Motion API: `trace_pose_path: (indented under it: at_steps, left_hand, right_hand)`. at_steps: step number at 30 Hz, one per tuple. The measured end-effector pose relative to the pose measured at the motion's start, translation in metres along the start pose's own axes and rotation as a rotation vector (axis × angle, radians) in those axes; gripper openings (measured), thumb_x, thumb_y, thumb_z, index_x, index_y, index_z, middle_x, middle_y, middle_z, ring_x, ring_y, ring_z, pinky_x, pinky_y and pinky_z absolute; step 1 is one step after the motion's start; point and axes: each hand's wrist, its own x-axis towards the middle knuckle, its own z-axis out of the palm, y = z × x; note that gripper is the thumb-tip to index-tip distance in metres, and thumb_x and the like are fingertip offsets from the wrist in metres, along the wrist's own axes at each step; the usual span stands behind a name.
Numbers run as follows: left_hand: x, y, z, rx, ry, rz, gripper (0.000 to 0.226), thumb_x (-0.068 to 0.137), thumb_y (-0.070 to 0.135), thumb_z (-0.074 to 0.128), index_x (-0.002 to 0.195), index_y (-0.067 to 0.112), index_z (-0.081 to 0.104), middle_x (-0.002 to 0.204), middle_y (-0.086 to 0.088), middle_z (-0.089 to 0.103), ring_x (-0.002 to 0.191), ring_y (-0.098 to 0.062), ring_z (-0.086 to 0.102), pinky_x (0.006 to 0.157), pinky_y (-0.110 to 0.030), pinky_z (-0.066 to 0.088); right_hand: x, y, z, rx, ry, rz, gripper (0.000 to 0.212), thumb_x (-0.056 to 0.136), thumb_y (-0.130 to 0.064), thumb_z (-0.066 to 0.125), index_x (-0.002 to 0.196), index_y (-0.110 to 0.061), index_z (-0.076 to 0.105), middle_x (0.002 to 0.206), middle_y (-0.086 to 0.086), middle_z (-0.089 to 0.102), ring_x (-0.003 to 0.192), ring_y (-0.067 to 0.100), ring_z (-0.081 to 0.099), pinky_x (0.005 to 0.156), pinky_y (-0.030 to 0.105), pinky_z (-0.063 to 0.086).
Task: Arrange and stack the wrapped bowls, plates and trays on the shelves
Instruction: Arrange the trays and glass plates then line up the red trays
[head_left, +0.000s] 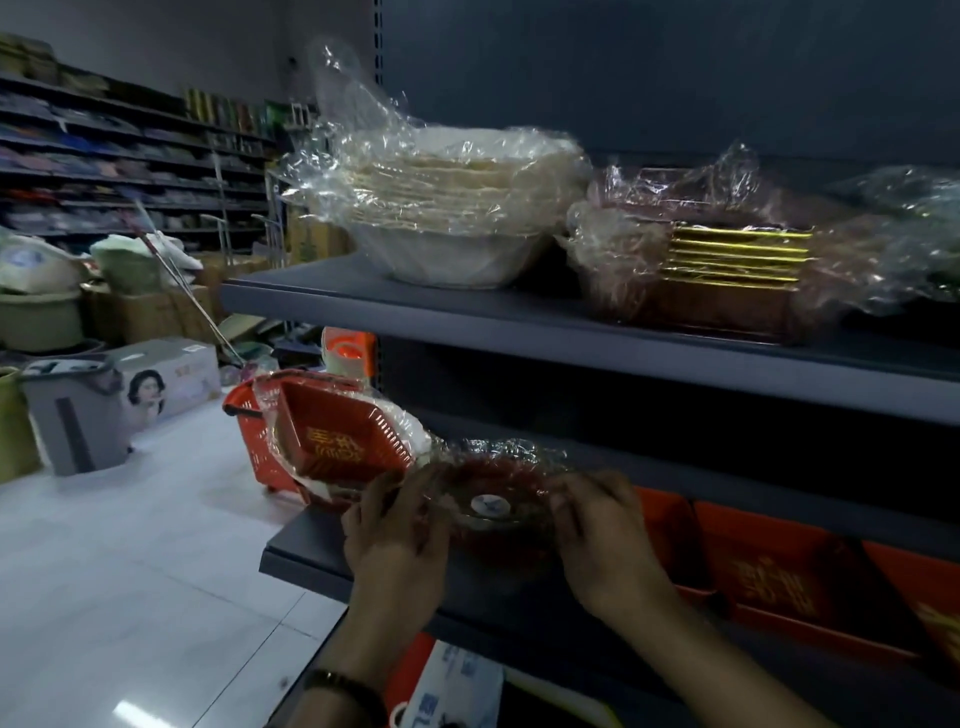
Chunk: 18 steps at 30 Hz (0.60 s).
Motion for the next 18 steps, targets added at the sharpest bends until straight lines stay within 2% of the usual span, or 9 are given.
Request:
trace_pose_path:
  at_steps: [2,5,8,11,14,16,18]
  left_hand:
    - [0.006,-0.009,0.007,-0.051,0.010,-0.071,0.041,0.099,0.054,0.060,0.140,0.053,0.058,0.146,-0.003,0.042,0.128,-0.031,0.040,0.101,-0.042,0.040]
    - [0.015,-0.018,0.021,-0.104,-0.058,-0.153,0.041,0.100,0.049,0.063,0.140,0.057,0.057,0.126,-0.001,0.039,0.120,-0.032,0.045,0.099,-0.039,0.045]
    - [0.021,-0.023,0.030,-0.155,-0.112,-0.159,0.038,0.103,0.051,0.056,0.140,0.058,0.057,0.120,0.001,0.038,0.116,-0.029,0.044,0.098,-0.035,0.043]
    - [0.024,-0.030,0.037,-0.142,-0.105,-0.117,0.044,0.101,0.047,0.061,0.143,0.056,0.053,0.125,0.002,0.041,0.114,-0.028,0.048,0.096,-0.038,0.048]
    - [0.023,-0.030,0.044,-0.171,-0.159,-0.131,0.051,0.100,0.043,0.063,0.145,0.059,0.045,0.133,0.002,0.046,0.119,-0.030,0.051,0.097,-0.047,0.053]
    - [0.025,-0.029,0.045,-0.222,-0.157,-0.112,0.060,0.095,0.050,0.063,0.148,0.065,0.040,0.134,0.008,0.054,0.116,-0.027,0.060,0.096,-0.053,0.058]
    - [0.022,-0.026,0.045,-0.245,-0.132,-0.079,0.059,0.095,0.050,0.065,0.148,0.063,0.043,0.133,0.019,0.062,0.117,-0.016,0.066,0.099,-0.051,0.057]
  right_hand:
    - [0.012,0.016,0.016,-0.024,-0.026,0.096,0.031,0.102,-0.026,0.047,0.123,-0.038,0.065,0.112,-0.003,0.069,0.115,0.023,0.059,0.102,0.036,0.049]
    - [0.017,0.021,0.036,-0.023,-0.142,0.155,0.046,0.095,-0.013,0.051,0.130,-0.040,0.062,0.117,-0.009,0.075,0.119,0.026,0.064,0.105,0.037,0.052]
    - [0.016,0.022,0.051,-0.024,-0.197,0.231,0.046,0.098,-0.015,0.059,0.137,-0.040,0.060,0.138,0.001,0.063,0.135,0.026,0.046,0.113,0.035,0.041]
    - [0.016,0.026,0.061,-0.014,-0.207,0.299,0.041,0.097,-0.028,0.062,0.136,-0.042,0.059,0.144,0.003,0.054,0.131,0.026,0.041,0.101,0.027,0.037]
    - [0.017,0.024,0.069,0.013,-0.241,0.299,0.034,0.090,-0.038,0.057,0.122,-0.043,0.065,0.134,-0.003,0.059,0.127,0.018,0.045,0.093,0.018,0.031]
    - [0.018,0.021,0.069,0.027,-0.269,0.287,0.029,0.086,-0.039,0.056,0.112,-0.039,0.070,0.122,-0.006,0.065,0.124,0.018,0.051,0.090,0.023,0.037]
    - [0.021,0.015,0.064,0.080,-0.251,0.309,0.018,0.089,-0.039,0.060,0.099,-0.036,0.074,0.104,-0.007,0.071,0.108,0.018,0.063,0.082,0.026,0.049]
